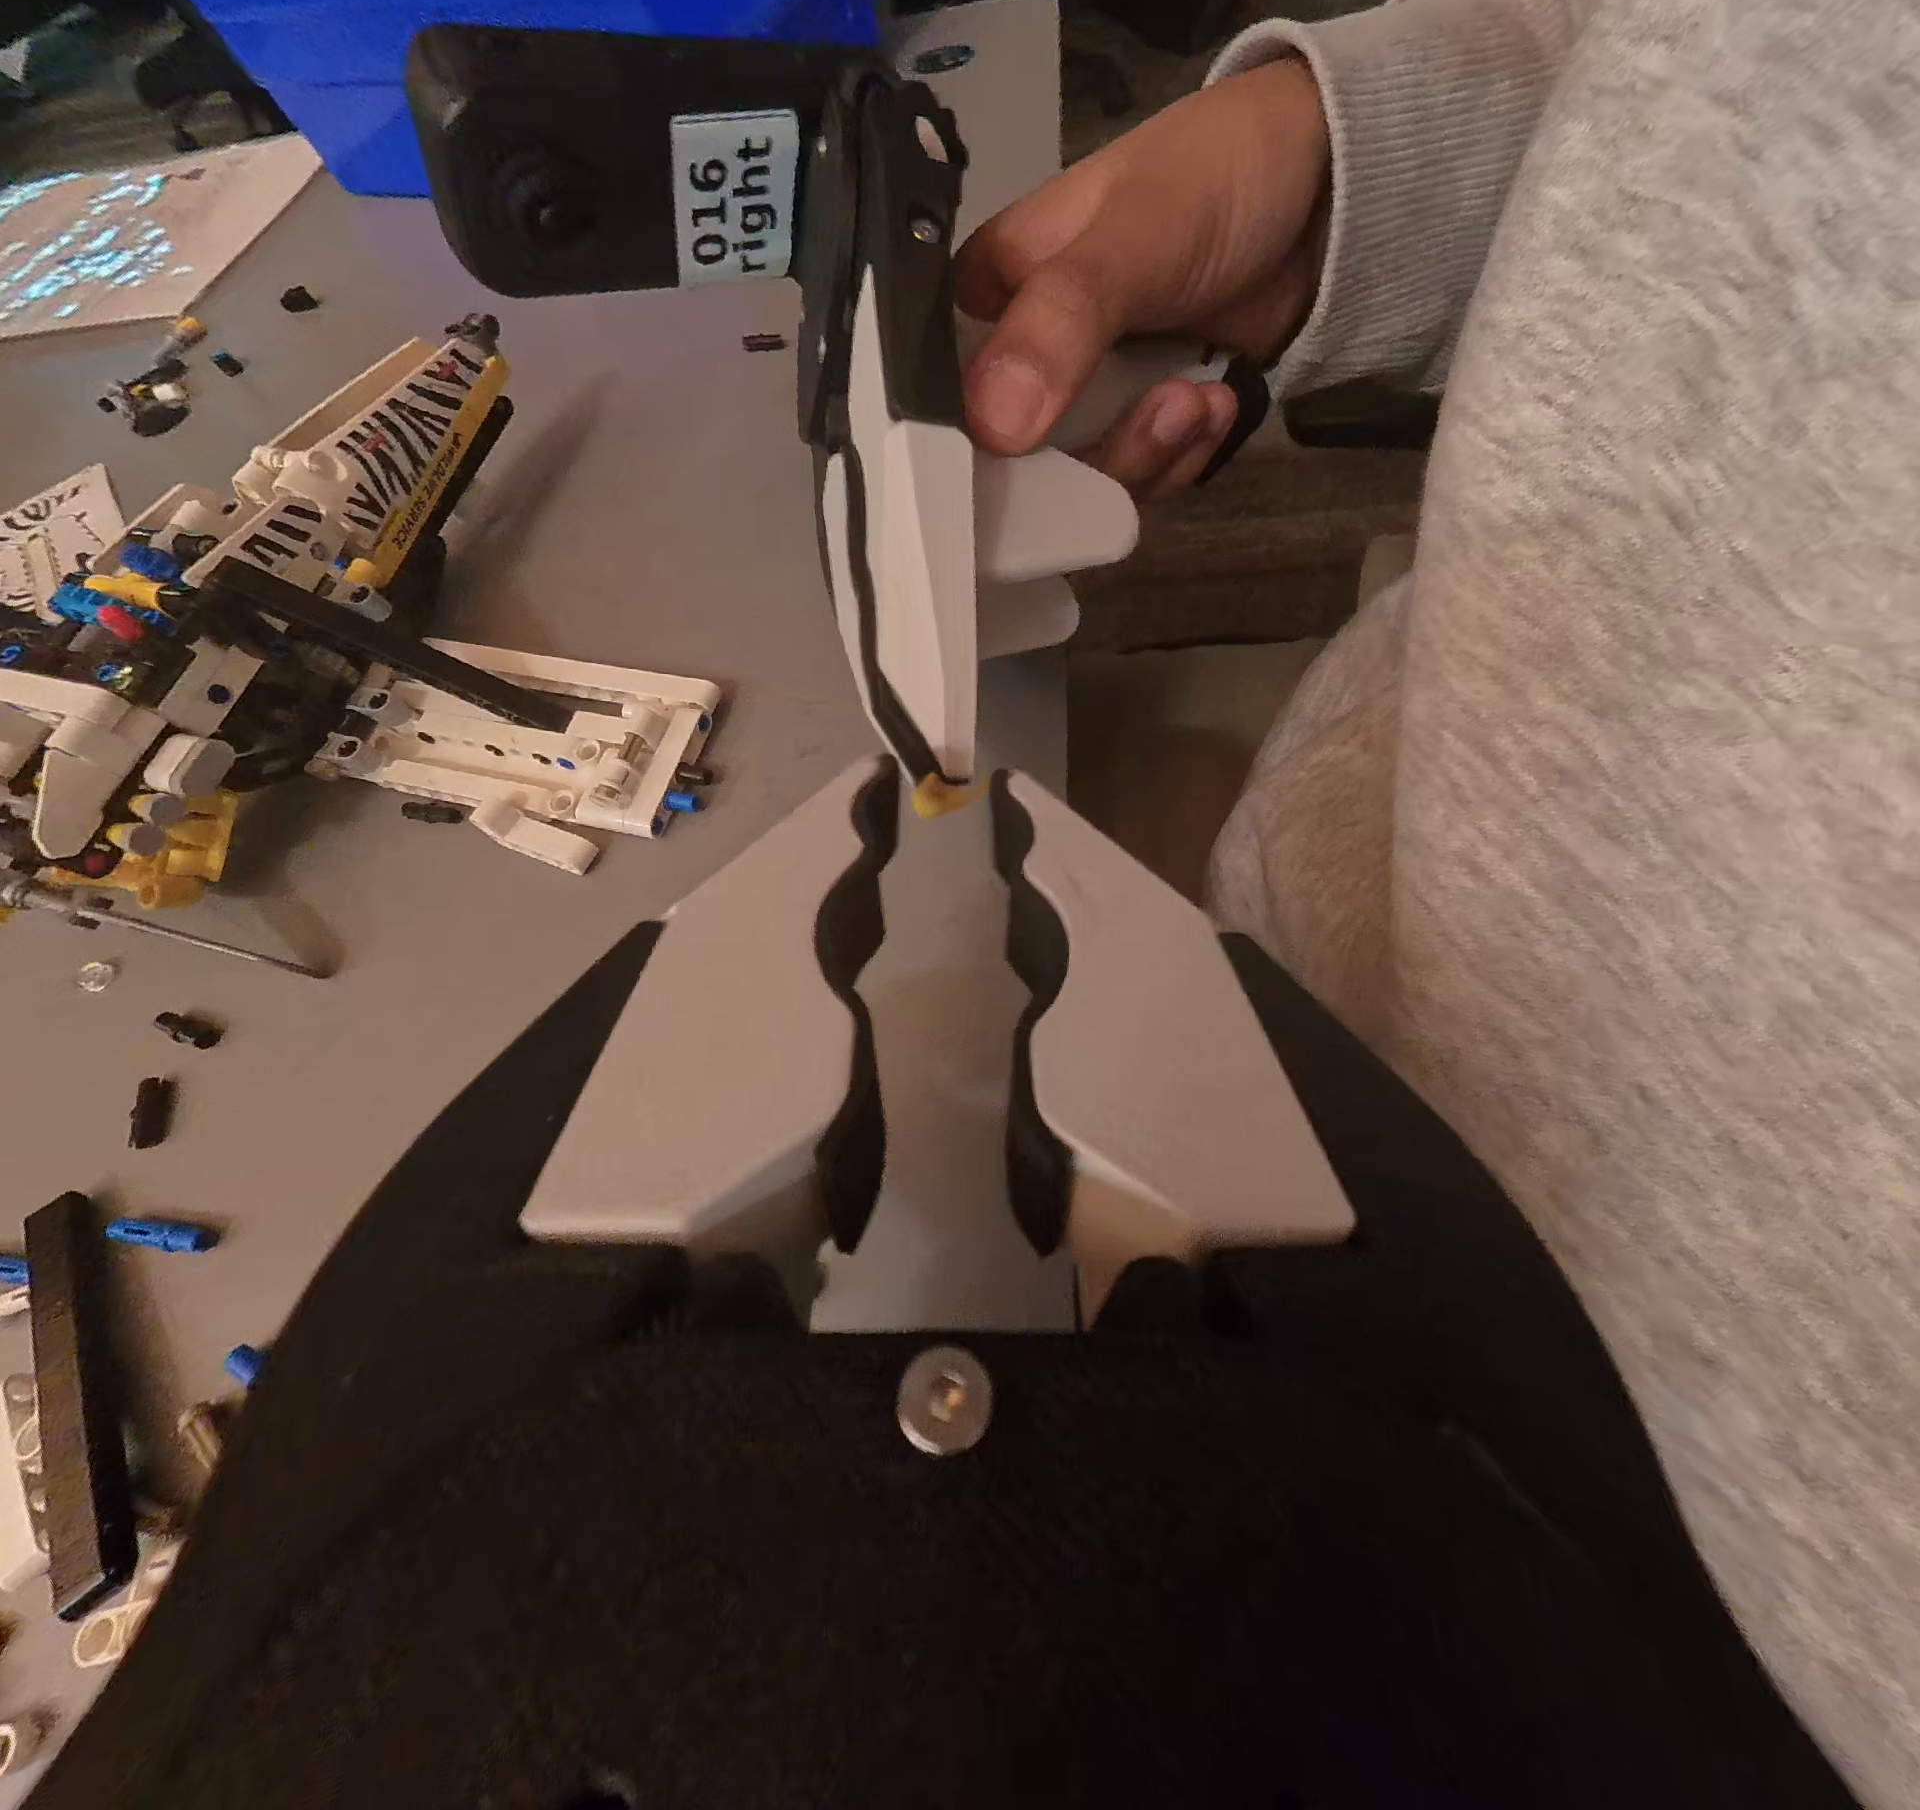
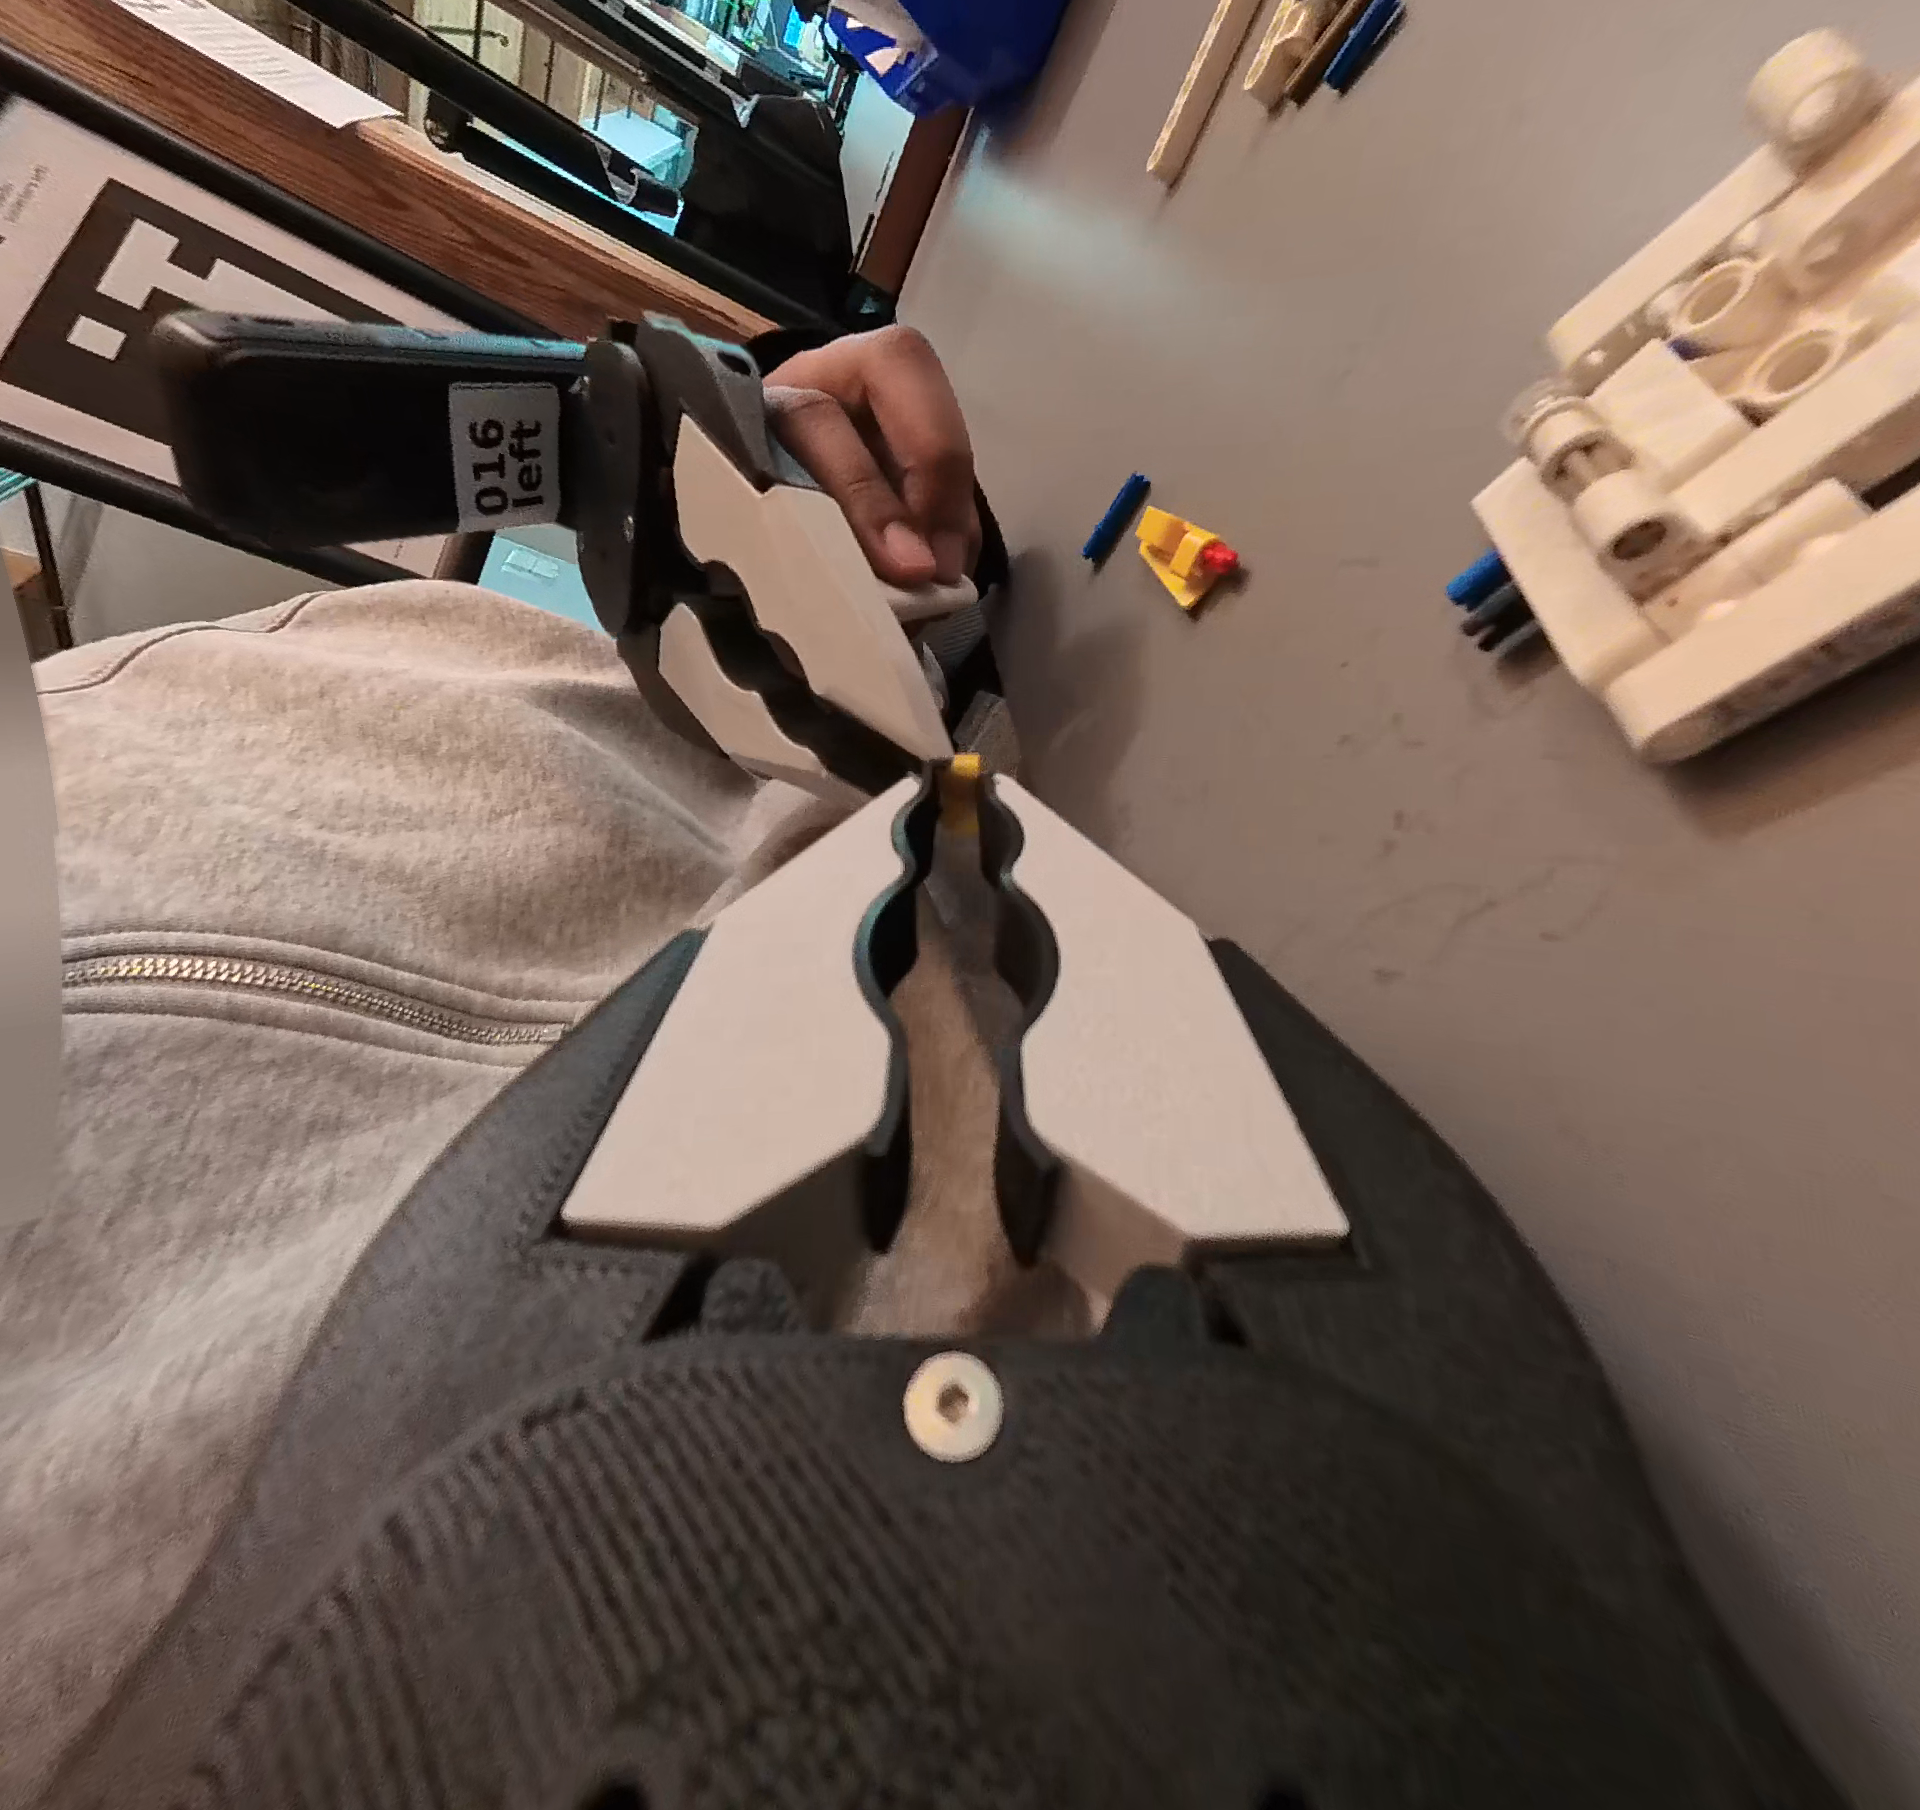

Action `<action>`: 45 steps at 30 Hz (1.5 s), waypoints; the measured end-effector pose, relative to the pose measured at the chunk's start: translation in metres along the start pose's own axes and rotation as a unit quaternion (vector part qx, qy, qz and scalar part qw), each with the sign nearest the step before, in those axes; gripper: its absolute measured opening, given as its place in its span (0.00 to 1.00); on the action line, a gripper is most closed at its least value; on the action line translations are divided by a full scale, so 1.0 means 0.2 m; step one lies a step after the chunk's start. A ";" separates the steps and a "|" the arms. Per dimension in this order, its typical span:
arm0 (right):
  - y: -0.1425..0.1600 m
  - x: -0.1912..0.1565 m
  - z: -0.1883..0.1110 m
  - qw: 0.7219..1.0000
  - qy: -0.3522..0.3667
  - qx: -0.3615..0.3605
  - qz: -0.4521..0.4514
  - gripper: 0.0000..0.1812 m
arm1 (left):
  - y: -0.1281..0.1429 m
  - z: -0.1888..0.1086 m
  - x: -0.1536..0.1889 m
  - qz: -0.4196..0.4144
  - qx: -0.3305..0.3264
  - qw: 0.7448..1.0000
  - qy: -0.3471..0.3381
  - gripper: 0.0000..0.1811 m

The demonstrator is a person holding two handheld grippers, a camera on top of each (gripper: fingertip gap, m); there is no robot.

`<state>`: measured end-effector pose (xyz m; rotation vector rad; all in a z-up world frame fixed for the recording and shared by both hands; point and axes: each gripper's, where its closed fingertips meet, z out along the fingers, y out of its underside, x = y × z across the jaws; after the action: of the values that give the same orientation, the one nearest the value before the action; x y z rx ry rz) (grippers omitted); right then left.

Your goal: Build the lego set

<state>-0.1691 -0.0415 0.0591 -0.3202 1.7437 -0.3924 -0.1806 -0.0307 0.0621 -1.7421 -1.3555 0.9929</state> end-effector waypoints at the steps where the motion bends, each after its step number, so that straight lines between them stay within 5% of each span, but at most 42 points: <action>1: 0.00 0.00 0.00 1.000 -0.002 -0.003 0.001 0.03 | 0.01 0.00 0.01 0.002 -0.003 1.000 0.006 0.12; 17: 0.00 -0.03 0.01 0.999 -0.029 -0.014 0.007 0.03 | 0.00 0.00 -0.01 0.012 -0.001 1.000 -0.008 0.03; 34: -0.04 0.09 -0.06 0.991 0.100 0.020 -0.084 0.08 | 0.22 0.10 -0.08 -0.071 -0.147 0.987 0.006 0.03; 45: -0.07 0.08 -0.12 0.991 0.083 0.056 -0.085 0.07 | 0.21 0.03 -0.11 -0.084 -0.136 0.987 -0.018 0.12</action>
<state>-0.1953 -0.0585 0.0551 -0.3655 1.8533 -0.6540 -0.1710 -0.0604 0.0253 -1.7739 -1.6952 0.7782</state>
